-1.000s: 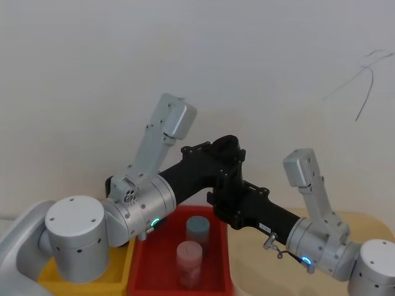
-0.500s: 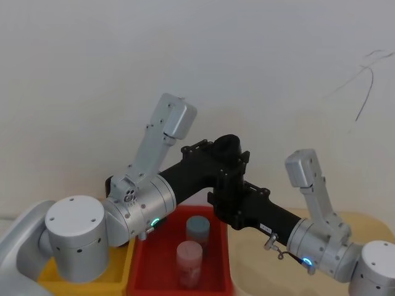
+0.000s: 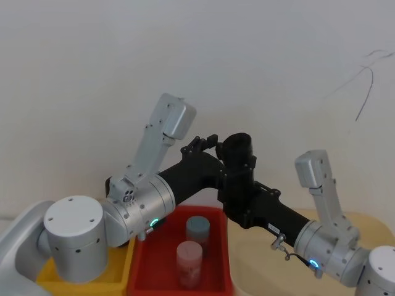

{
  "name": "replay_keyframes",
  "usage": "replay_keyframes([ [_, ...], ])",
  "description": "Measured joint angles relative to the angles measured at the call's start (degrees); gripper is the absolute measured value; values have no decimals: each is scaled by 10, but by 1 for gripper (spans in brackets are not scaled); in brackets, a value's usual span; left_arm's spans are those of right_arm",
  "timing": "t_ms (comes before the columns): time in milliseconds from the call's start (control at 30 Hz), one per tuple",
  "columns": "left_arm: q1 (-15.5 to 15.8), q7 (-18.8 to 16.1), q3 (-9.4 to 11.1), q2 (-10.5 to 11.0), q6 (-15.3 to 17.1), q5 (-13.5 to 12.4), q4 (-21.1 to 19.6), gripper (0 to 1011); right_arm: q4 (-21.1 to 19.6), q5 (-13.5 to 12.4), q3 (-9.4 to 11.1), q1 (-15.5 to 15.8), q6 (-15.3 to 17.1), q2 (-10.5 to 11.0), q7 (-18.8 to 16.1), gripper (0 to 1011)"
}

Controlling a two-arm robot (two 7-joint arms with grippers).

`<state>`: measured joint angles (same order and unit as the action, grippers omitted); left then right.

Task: Pick up the garbage bag with the one hand and transfer it to the other hand.

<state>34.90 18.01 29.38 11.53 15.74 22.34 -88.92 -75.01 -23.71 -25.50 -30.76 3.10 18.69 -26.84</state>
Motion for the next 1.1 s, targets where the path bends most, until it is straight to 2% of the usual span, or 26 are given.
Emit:
replay_keyframes([
  [633,-6,60,-16,32,2,46,-18,1002,-32,19,39,25,61,-7,106,566],
  [800,-10,56,-21,39,2,48,-23,1002,-44,25,50,33,81,-3,129,566],
  [1100,-20,23,-33,49,-5,37,-33,1002,-82,40,62,61,121,17,157,566],
])
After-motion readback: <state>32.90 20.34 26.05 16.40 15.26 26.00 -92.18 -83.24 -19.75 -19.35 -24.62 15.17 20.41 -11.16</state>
